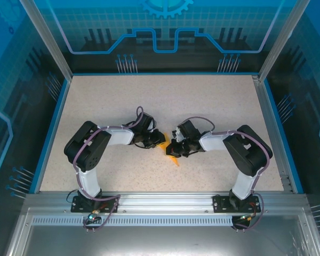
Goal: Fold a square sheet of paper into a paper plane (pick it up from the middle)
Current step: Fold the wing for the fifth time at the center of the table.
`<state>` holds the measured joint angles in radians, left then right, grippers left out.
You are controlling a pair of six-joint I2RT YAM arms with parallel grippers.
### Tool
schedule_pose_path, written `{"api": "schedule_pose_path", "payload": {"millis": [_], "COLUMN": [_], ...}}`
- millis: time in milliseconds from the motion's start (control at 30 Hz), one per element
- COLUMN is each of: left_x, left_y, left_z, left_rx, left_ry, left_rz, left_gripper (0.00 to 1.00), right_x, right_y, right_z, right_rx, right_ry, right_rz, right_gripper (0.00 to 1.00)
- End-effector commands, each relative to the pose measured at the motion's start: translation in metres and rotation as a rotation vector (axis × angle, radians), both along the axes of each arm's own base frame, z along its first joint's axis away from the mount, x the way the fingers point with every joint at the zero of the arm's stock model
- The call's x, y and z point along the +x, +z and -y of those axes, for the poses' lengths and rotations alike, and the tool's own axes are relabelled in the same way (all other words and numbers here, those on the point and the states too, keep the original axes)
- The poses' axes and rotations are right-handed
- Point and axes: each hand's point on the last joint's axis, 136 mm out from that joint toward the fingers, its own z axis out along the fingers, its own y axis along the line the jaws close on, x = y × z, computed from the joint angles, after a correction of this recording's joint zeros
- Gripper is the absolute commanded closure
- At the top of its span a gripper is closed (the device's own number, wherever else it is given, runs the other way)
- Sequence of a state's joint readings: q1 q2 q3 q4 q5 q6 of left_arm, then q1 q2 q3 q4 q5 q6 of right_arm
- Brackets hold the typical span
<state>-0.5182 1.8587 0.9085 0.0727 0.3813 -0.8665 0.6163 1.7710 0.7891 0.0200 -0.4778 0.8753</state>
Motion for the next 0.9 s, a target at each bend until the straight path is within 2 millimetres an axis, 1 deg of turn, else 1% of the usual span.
{"api": "schedule_pose_path", "payload": {"millis": [0, 200, 367, 433, 667, 867], "left_x": [-0.014, -0.012, -0.012, -0.013, -0.012, -0.012], "left_y": [-0.033, -0.034, -0.034, -0.035, -0.036, -0.033], "left_z": [-0.018, -0.025, -0.026, -0.025, -0.025, -0.025], "left_rx": [0.086, 0.094, 0.1, 0.102, 0.101, 0.099], "left_ry": [0.032, 0.04, 0.035, 0.032, 0.029, 0.024], "left_rz": [-0.104, -0.107, -0.111, -0.111, -0.115, -0.109], "left_gripper": [0.8, 0.8, 0.8, 0.8, 0.8, 0.8], "right_x": [-0.026, -0.049, -0.064, -0.069, -0.081, -0.096], "right_y": [-0.014, -0.022, -0.026, -0.029, -0.027, -0.031], "right_z": [0.027, 0.044, 0.055, 0.062, 0.072, 0.084], "right_rx": [-0.106, -0.121, -0.12, -0.139, -0.146, -0.17], "right_ry": [0.016, 0.037, 0.049, 0.045, 0.057, 0.07], "right_rz": [-0.068, -0.098, -0.12, -0.128, -0.126, -0.146], "right_gripper": [0.97, 0.97, 0.96, 0.95, 0.95, 0.94]}}
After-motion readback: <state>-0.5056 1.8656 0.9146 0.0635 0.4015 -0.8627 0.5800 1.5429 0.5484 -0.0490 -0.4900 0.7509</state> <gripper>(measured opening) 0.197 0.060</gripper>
